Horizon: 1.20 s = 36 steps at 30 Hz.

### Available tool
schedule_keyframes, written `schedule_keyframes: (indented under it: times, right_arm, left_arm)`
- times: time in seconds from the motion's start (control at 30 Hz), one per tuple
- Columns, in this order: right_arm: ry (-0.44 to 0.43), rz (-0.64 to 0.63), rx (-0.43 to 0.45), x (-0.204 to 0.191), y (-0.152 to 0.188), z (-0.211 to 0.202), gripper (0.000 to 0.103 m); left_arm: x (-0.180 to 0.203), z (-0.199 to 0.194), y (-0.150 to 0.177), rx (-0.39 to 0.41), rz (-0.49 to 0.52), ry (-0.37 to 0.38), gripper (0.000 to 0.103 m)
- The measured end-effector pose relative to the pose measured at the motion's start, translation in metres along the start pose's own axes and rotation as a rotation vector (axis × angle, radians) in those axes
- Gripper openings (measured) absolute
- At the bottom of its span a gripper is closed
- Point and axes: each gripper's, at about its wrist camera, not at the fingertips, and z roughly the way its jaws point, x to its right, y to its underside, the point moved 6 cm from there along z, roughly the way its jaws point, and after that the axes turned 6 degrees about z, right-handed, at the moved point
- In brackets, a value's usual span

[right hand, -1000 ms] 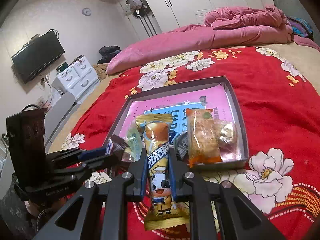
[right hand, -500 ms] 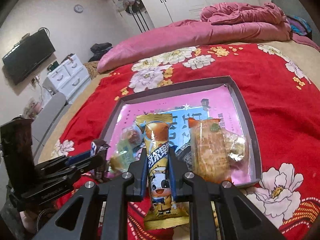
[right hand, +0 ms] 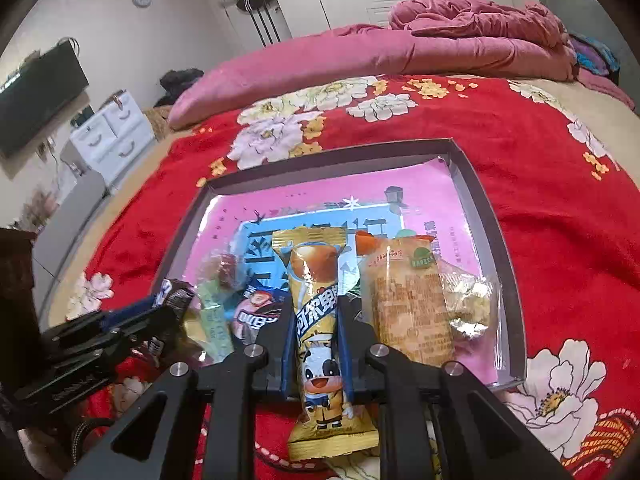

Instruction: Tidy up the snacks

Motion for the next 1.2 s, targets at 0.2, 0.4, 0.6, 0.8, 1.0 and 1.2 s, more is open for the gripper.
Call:
schedule_keyframes:
  times: [0.2,0.4,0.6,0.8,1.0,1.2]
  right_arm:
    - [0.004,-0.006,0.019,-0.001,-0.001,-0.003,0.027]
    - [0.005,0.01,0.029,0.004,-0.001,-0.009,0.03]
    - [0.003,0.016,0.045,0.005,0.003,-0.021,0.03]
    - [0.012,0.02,0.071,0.007,0.005,-0.034,0.037]
    - [0.052,0.011,0.117,0.01,0.005,-0.048,0.045]
    - [0.094,-0.015,0.221,0.011,0.004,-0.076,0.062]
  left_arm:
    - [-0.001,0.001,-0.001,0.005,-0.013,0.007,0.029]
    - [-0.001,0.001,-0.001,0.005,-0.016,0.01,0.029]
    - [-0.001,0.001,-0.002,0.007,-0.017,0.013,0.032]
    - [0.002,-0.003,-0.003,0.015,-0.009,0.021,0.049]
    - [0.004,-0.007,-0.005,0.032,0.001,0.01,0.061]
    - [0.006,-0.022,-0.007,0.079,0.004,-0.004,0.073]
